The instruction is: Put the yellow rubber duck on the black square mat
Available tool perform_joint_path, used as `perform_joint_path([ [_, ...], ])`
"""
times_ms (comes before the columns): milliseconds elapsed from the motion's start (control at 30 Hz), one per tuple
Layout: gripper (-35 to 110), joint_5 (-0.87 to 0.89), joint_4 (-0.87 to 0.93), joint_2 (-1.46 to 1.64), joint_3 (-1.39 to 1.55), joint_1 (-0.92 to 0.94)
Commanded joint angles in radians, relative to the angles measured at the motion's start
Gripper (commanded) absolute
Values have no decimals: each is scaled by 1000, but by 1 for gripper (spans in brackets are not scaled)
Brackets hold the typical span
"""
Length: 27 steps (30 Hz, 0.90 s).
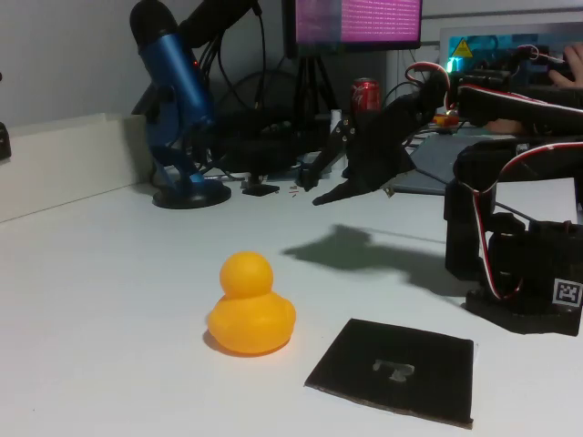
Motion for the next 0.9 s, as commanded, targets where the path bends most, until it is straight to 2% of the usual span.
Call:
perform_joint_path([
  [0, 7, -14, 3, 28, -20, 17],
  [567, 7, -15, 2, 26, -35, 18],
  [867, 7, -15, 14, -107, -342, 18],
])
